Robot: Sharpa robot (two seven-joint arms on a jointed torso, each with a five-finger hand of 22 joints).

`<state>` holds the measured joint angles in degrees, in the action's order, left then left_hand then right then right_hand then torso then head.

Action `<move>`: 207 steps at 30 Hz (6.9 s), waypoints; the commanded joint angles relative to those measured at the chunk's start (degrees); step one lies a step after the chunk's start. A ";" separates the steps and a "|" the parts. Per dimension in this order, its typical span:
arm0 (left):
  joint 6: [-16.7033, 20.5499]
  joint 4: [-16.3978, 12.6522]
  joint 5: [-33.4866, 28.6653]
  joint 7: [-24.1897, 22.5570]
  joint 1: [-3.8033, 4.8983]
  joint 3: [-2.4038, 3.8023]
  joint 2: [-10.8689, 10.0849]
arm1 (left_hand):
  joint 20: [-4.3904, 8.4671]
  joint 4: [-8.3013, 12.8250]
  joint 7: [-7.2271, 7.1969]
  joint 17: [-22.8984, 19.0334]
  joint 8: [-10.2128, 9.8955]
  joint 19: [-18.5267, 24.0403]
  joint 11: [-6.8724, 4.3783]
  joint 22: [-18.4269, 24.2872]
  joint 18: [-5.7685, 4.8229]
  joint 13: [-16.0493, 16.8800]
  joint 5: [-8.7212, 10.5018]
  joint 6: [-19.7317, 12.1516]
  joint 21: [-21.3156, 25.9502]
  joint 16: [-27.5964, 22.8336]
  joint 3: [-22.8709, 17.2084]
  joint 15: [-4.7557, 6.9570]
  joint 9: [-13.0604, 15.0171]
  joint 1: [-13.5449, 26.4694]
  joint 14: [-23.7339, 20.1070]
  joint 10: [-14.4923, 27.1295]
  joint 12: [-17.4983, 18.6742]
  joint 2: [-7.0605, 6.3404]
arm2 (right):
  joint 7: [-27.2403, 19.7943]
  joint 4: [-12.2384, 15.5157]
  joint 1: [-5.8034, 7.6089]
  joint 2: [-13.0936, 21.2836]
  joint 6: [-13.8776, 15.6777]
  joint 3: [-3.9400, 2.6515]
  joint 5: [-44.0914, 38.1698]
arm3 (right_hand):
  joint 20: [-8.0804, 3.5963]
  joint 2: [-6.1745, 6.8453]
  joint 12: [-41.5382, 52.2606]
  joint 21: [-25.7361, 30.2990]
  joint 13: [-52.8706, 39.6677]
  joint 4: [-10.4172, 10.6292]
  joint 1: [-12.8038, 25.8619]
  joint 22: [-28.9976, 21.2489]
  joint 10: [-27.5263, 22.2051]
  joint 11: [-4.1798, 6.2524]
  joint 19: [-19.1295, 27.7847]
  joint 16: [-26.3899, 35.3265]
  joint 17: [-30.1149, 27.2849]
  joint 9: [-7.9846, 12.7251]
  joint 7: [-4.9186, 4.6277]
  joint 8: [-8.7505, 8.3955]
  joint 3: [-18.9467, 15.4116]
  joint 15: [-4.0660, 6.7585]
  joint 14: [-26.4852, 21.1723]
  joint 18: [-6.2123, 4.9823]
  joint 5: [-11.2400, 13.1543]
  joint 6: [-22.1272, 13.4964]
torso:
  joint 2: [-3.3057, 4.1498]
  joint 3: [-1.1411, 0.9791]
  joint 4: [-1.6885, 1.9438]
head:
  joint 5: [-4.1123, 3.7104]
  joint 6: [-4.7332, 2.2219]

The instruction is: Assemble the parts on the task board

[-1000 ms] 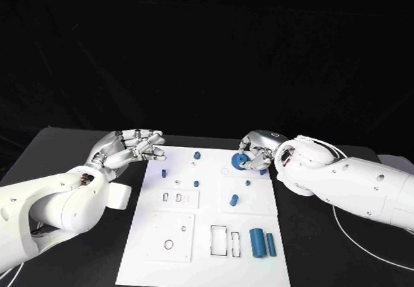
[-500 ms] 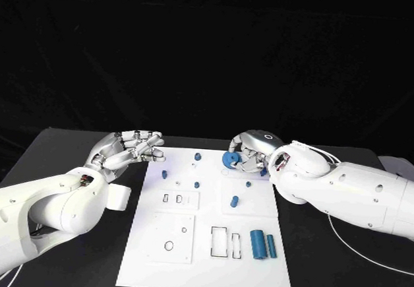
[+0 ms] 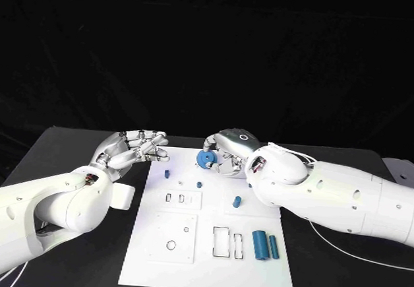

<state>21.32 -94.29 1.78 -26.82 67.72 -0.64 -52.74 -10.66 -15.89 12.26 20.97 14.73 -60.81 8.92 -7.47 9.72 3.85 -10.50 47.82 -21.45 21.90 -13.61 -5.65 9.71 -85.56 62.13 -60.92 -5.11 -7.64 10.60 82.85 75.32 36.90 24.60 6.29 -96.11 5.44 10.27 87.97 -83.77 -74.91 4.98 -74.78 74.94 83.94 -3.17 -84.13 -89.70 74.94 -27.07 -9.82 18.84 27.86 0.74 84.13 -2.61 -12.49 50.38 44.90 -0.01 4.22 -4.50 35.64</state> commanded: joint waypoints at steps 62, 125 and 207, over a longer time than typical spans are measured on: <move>-1.36 0.07 -0.11 0.48 0.23 0.04 0.00 | -0.23 -0.17 0.42 0.45 -0.46 0.40 0.29 0.10 0.69 0.06 0.36 -0.24 -0.08 0.01 -0.51 0.03 -0.04 0.32 -0.44 0.23 0.41 0.18 | 2.10 -10.75 -3.57 -9.07 -0.26 0.41 -1.79 | 1.37 2.18 -3.41 -2.04 -9.41 3.85 7.62 9.80 1.17 -1.87 -2.57 0.36 12.51 1.38 -0.06 -7.14 -2.88 -1.58 5.33 1.22 3.76 -3.08 | 0.01 -0.11 -0.09 | -0.29 0.10; -2.30 1.63 -0.11 0.46 0.22 0.01 0.37 | -0.24 -0.12 0.34 0.63 -0.49 0.44 0.25 0.12 0.70 0.08 0.39 -0.22 -0.09 -0.02 -0.64 0.04 -0.01 0.30 -0.51 0.17 0.48 0.21 | -21.59 -6.47 -2.86 17.50 -7.88 0.45 34.44 | 1.93 2.58 -4.41 0.45 -8.32 0.46 1.26 7.57 -0.08 -2.76 -0.84 0.48 12.09 1.36 -1.13 -11.56 -3.85 -2.29 5.20 0.55 0.44 -5.51 | -0.53 -0.34 -1.35 | -1.05 0.53; -2.46 1.73 -0.09 0.86 0.21 0.01 0.09 | -0.19 0.13 0.32 1.06 -0.51 0.45 0.21 0.14 0.72 0.09 0.40 -0.09 -0.19 -0.05 -1.09 0.10 0.06 -0.05 -0.61 -0.03 0.62 0.19 | -20.53 -10.38 -4.51 13.44 -3.80 0.66 33.42 | -0.23 -2.50 -1.45 -1.73 -11.26 -0.78 -0.17 10.36 2.95 0.36 -2.69 0.16 13.31 -0.09 2.50 -5.44 -0.29 0.34 5.49 1.24 1.46 6.45 | -0.64 -0.40 -1.43 | -1.33 1.41</move>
<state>19.88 -92.45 1.78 -25.69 67.86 -0.67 -52.69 -10.86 -15.80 12.26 21.98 14.55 -60.61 9.13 -7.42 9.73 3.88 -10.32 47.82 -21.45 21.90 -14.33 -5.45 9.71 -85.56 61.93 -60.72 -4.83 -7.64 -10.02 72.29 70.87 50.39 18.48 6.93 -61.69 5.62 8.48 86.18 -85.31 -74.92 4.17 -75.02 74.94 84.03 -3.08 -83.92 -89.47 74.94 -26.94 -7.40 13.09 27.20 0.69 84.06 -1.70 -10.94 56.45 44.26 -0.39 2.77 -5.78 37.05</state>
